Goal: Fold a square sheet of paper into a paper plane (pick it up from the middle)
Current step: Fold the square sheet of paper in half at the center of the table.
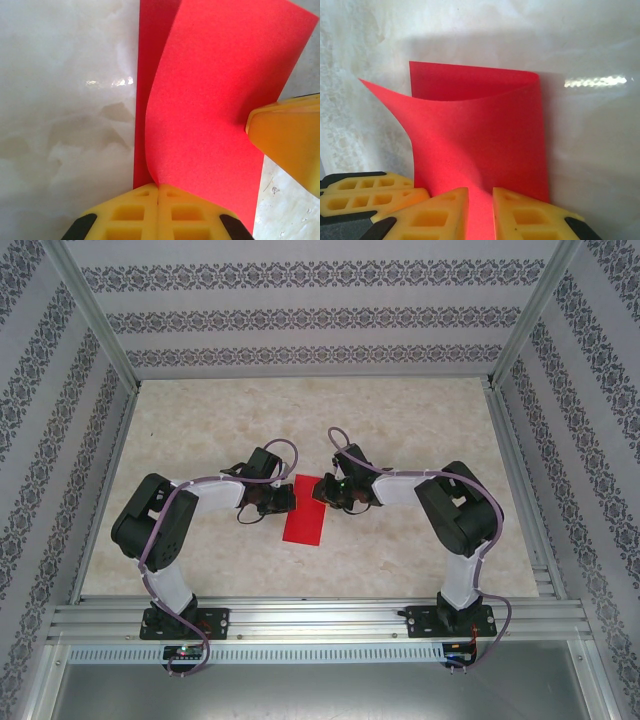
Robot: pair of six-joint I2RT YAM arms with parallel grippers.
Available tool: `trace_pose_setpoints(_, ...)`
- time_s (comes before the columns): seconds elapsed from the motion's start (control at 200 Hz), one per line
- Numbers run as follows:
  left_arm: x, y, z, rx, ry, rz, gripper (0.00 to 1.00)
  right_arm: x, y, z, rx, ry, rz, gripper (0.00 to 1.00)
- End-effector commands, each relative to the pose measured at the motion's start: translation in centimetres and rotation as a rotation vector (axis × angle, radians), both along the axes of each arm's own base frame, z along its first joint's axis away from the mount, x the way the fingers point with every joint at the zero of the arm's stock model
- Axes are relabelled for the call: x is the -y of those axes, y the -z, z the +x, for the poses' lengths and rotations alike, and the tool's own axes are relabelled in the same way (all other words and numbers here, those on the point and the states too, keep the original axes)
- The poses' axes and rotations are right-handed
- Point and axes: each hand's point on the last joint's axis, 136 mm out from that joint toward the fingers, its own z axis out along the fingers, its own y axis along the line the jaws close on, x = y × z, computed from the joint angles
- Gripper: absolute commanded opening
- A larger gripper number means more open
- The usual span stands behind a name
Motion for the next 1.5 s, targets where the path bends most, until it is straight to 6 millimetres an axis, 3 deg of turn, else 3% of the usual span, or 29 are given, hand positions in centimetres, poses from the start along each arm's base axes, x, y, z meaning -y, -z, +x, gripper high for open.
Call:
trace_pose_setpoints(0.0, -2.0, 3.5, -2.7, -0.104, 0.018, 0.142, 0.06, -0.1, -3.3, 1.6, 0.083, -0.014, 0.002, 0.21)
trace_pose_setpoints(0.15, -2.1, 3.7, -2.9, -0.112, 0.022, 0.145, 0.06, 0.0, -4.4, 2.7, 0.112, -0.009, 0.027, 0.22)
trace_pose_setpoints(0.425, -1.9, 3.7, -3.0, -0.118, 0.028, 0.136, 0.06, 0.8, 0.3, 2.4, 0.016, 0.019, 0.008, 0.21)
trace_pose_setpoints(0.5, -2.0, 3.6, -3.0, -0.117, 0.031, 0.143, 0.06, 1.2, 0.6, 2.3, 0.004, 0.041, 0.0, 0.22)
trace_pose_setpoints(0.609, -2.2, 3.5, -3.0, -0.113, 0.041, 0.154, 0.06, 1.1, -0.9, 2.9, 0.021, 0.033, -0.004, 0.22)
trace_pose_setpoints(0.729, -2.0, 3.4, -3.0, -0.112, 0.048, 0.148, 0.06, 0.3, -4.0, 4.1, 0.074, 0.023, 0.052, 0.22)
trace_pose_setpoints(0.804, -2.0, 3.3, -2.9, -0.111, 0.045, 0.149, 0.06, 0.2, -4.7, 4.8, 0.085, 0.028, 0.066, 0.22)
trace_pose_setpoints(1.199, -2.0, 3.4, -3.0, -0.119, 0.046, 0.15, 0.06, 1.7, 1.0, 4.4, -0.042, 0.106, 0.022, 0.22)
trace_pose_setpoints(1.344, -2.2, 3.3, -3.0, -0.122, 0.035, 0.158, 0.06, 1.9, -1.7, 4.6, -0.008, 0.066, -0.049, 0.22)
trace_pose_setpoints(1.494, -2.0, 3.2, -3.0, -0.119, 0.041, 0.15, 0.06, 1.4, -4.3, 5.8, 0.039, 0.079, 0.042, 0.22)
